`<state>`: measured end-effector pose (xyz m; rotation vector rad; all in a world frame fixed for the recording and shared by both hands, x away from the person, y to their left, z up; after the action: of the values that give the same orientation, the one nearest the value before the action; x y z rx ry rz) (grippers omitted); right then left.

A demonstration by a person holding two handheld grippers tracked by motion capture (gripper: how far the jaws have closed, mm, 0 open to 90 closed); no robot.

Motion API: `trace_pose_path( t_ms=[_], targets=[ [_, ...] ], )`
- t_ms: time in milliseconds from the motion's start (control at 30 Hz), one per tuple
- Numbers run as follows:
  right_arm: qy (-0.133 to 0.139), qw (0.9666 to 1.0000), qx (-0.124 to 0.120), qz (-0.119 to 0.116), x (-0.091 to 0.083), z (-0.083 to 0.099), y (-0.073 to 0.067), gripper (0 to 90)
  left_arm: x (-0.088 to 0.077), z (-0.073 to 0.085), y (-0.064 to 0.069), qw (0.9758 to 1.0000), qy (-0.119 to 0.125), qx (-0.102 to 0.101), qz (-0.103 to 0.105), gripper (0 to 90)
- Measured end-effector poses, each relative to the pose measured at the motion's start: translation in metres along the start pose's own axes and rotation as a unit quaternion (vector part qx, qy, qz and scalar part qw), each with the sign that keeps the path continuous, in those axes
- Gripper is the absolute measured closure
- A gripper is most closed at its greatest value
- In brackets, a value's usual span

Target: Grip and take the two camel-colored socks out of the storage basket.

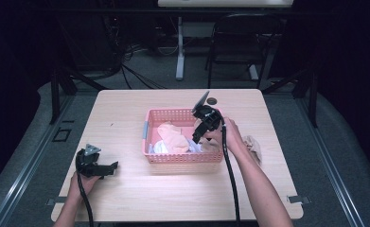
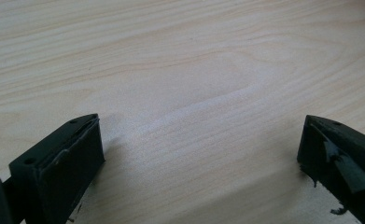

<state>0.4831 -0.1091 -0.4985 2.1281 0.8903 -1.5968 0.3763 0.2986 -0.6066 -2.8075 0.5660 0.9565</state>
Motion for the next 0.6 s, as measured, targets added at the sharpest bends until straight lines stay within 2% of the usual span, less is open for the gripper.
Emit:
trace_pose_path(
  t_ms=[33,67,167,233,300,400,433,600],
  targets=[
    [-0.006,0.9999,0.003,0.012,0.010,0.002,0.002,23.4,0.000,0.000,0.000,1.0000,0.000,0.000,0.000,0.0],
    [-0.006,0.9999,0.003,0.012,0.010,0.002,0.002,23.4,0.000,0.000,0.000,1.0000,0.000,0.000,0.000,0.0],
    [-0.012,0.9996,0.005,0.026,0.021,0.002,0.004,32.7,0.000,0.000,0.000,1.0000,0.000,0.000,0.000,0.0],
    [-0.009,0.9993,0.013,0.033,0.027,0.003,0.007,35.8,0.000,0.000,0.000,1.0000,0.000,0.000,0.000,0.0],
    [-0.019,0.9986,0.023,0.044,0.034,0.005,0.013,41.1,0.000,0.000,0.000,1.0000,0.000,0.000,0.000,0.0],
    [-0.026,0.9982,0.024,0.049,0.038,0.006,0.014,46.0,0.000,0.000,0.000,1.0000,0.000,0.000,0.000,0.0],
    [-0.038,0.9976,0.018,0.054,0.037,0.006,0.013,49.0,0.000,0.000,0.000,1.0000,0.000,0.000,0.000,0.0],
    [-0.035,0.9970,0.023,0.064,0.041,0.008,0.013,55.2,0.000,0.000,0.000,1.0000,0.000,0.001,0.001,0.0]
  ],
)
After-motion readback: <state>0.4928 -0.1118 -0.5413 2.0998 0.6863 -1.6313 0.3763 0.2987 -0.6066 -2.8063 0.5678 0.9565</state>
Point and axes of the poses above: each handheld gripper's, and its own axes: x roughly forward along the jaws, z roughly out of its underside, y roughly to its right, the point moved 2 cm from there along x, roughly forward along the jaws, and after that the axes turned 7 degrees about y, right-handed, at the moved point
